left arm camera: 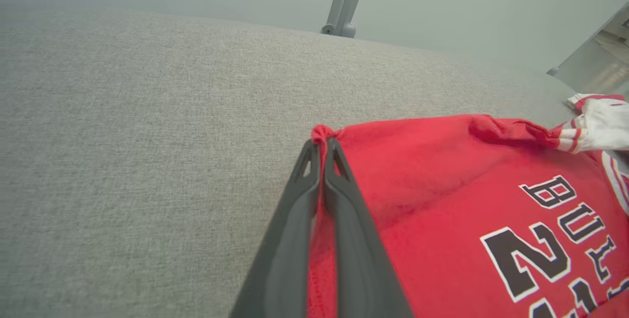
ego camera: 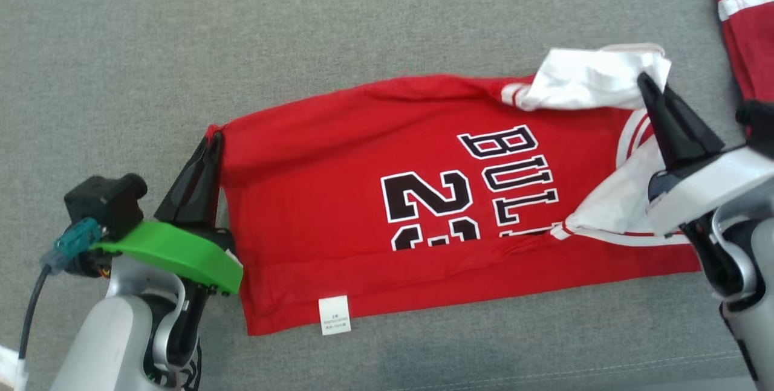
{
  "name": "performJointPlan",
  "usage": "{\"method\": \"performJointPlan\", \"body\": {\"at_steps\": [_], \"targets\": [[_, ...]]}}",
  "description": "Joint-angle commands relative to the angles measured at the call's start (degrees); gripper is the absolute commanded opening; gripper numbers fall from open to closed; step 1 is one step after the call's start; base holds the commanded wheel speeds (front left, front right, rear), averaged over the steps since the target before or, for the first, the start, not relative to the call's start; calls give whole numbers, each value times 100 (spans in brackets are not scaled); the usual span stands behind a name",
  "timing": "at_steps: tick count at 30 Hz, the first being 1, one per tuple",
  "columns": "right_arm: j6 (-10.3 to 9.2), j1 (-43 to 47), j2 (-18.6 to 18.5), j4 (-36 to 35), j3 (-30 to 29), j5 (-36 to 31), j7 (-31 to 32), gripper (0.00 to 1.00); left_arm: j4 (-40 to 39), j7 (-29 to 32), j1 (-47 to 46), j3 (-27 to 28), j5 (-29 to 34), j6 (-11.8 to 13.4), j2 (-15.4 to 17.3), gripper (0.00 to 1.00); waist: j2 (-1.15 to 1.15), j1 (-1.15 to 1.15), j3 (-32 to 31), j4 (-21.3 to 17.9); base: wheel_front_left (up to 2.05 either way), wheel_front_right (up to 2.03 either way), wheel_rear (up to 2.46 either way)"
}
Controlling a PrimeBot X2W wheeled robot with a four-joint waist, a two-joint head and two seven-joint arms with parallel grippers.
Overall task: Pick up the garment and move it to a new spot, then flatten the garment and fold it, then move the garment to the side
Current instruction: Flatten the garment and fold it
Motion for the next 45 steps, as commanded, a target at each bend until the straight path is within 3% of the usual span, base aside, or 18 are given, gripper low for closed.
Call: {"method": "performJointPlan", "body": {"at_steps": [1, 7, 8, 9, 10, 11, 12, 18, 24, 30, 37, 45], "targets": [[-4, 344, 163, -171, -107, -74, 27, 0, -28, -114, 255, 79, -79, 45, 47, 0, 6, 0, -442, -315, 0, 0, 0], [-4, 1100, 619, -361, -288, -184, 114, 0, 30, -414, 793, 182, -152, 107, 21, 0, 6, 0, -589, -368, 0, 0, 0], [-4, 1174, 669, -322, -282, -205, 142, 0, 57, -470, 863, 178, -146, 112, 2, 15, 6, 0, -604, -373, 0, 0, 0], [-4, 1234, 712, -280, -269, -222, 150, 0, 91, -539, 924, 187, -150, 126, -35, 42, 6, 0, -619, -378, 0, 0, 0], [-4, 1280, 720, -222, -254, -283, 152, 31, 143, -595, 991, 175, -149, 142, -62, 81, 6, 0, -635, -382, 0, 0, 0], [-4, 1314, 724, -161, -237, -356, 133, 74, 210, -641, 1062, 141, -109, 140, -62, 100, 6, 0, -655, -388, 0, 0, 0], [-4, 1400, 771, -21, -198, -422, 175, 100, 357, -738, 1212, 44, -17, 127, -55, 100, 6, 0, -691, -389, 0, 0, 0], [-3, 1530, 725, 77, -358, -455, 38, 100, 716, -1036, 1613, -204, 205, 80, -75, 100, 6, 0, -790, -375, 0, 0, 0], [-3, 1473, 731, -89, -827, -463, 84, 100, 580, -1740, 2029, 96, 522, 567, -244, 100, 6, 0, -860, -373, 0, 0, 0], [-3, 1079, 851, 328, -1078, -673, 466, 100, -45, -1850, 2162, 503, 1412, 910, -577, 100, 6, 0, -801, -226, 0, 0, 0], [-3, 723, 898, 1321, -1120, -822, 544, 100, -365, -1850, 2297, 965, 1961, 688, -1133, 100, 6, 0, -683, 49, 0, 0, 0], [-2, 738, 960, 2085, -824, -430, 681, 100, -393, -1851, 2385, 1338, 2156, 342, -1356, 100, 6, 0, -617, 150, 0, 0, 0]]}}
